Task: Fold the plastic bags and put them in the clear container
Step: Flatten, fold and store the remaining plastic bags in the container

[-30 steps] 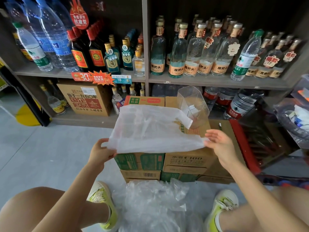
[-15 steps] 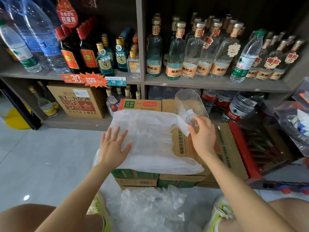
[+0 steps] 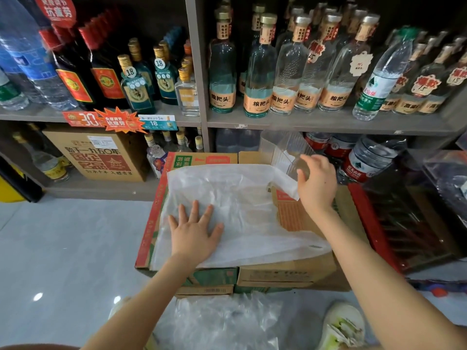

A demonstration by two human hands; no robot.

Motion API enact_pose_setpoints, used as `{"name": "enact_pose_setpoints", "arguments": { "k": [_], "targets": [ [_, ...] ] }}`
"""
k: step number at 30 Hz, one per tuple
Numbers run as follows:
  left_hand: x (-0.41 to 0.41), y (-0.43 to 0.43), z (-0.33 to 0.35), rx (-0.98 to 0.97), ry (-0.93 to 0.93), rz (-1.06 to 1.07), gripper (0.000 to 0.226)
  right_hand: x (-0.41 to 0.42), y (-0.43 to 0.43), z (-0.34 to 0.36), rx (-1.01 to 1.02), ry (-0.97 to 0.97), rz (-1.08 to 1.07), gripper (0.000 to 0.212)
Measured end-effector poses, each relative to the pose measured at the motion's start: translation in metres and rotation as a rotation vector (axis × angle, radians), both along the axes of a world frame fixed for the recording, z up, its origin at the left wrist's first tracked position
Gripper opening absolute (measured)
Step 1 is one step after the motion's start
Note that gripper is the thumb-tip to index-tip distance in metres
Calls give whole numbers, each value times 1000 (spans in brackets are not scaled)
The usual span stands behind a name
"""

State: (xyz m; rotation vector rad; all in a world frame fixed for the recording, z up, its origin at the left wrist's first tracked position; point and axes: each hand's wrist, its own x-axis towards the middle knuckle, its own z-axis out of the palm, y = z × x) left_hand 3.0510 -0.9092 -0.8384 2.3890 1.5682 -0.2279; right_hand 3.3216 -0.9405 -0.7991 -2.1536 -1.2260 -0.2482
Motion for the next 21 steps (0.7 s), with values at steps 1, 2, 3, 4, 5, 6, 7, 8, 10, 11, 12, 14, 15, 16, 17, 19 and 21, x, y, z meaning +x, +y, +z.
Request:
{"name": "enact_pose_setpoints", "arguments": {
  "k": [1,2,3,4,5,6,7,8,10,11,12,14,15,16,17,19,21],
  "targets": [
    [0,-4,6,-15,-42,4,63,-7,-1,2,27,-42,25,33],
    [-4,-8,11,4,-106,14,57,-16,-3,0,44,-86,83,33],
    [-10,-10,16,55,-199,36,50,-27,-4,-2,29,-107,165,33],
    [-16,-9,19,134,-302,65,46,-41,-5,-4,-18,-95,260,35],
    [-21,-5,21,211,-381,97,43,-54,-6,-8,-111,-61,352,38],
    [-25,2,21,260,-426,132,39,-68,-7,-14,-237,-25,439,43],
    [-26,11,20,268,-427,160,38,-80,-8,-20,-383,-5,512,48],
    [-27,18,19,247,-397,178,41,-93,-12,-29,-520,-8,565,51],
    [-27,30,11,184,-327,186,54,-116,-22,-44,-641,-89,616,57],
    [-27,35,5,158,-309,184,57,-125,-27,-49,-599,-130,611,60],
    [-29,38,0,140,-298,178,58,-131,-30,-50,-529,-146,603,61],
    [-33,40,-8,145,-277,149,59,-133,-31,-44,-339,-129,569,52],
    [-35,41,-10,166,-259,127,59,-129,-27,-39,-229,-148,523,45],
    [-38,42,-12,192,-240,99,60,-123,-22,-32,-143,-166,463,39],
    [-40,42,-13,217,-232,73,63,-115,-17,-26,-98,-174,397,36],
    [-45,43,-15,256,-245,28,77,-94,-3,-21,-99,-179,297,34],
    [-47,46,-18,289,-237,-2,81,-75,7,-18,-191,-184,267,35]
  ]
}}
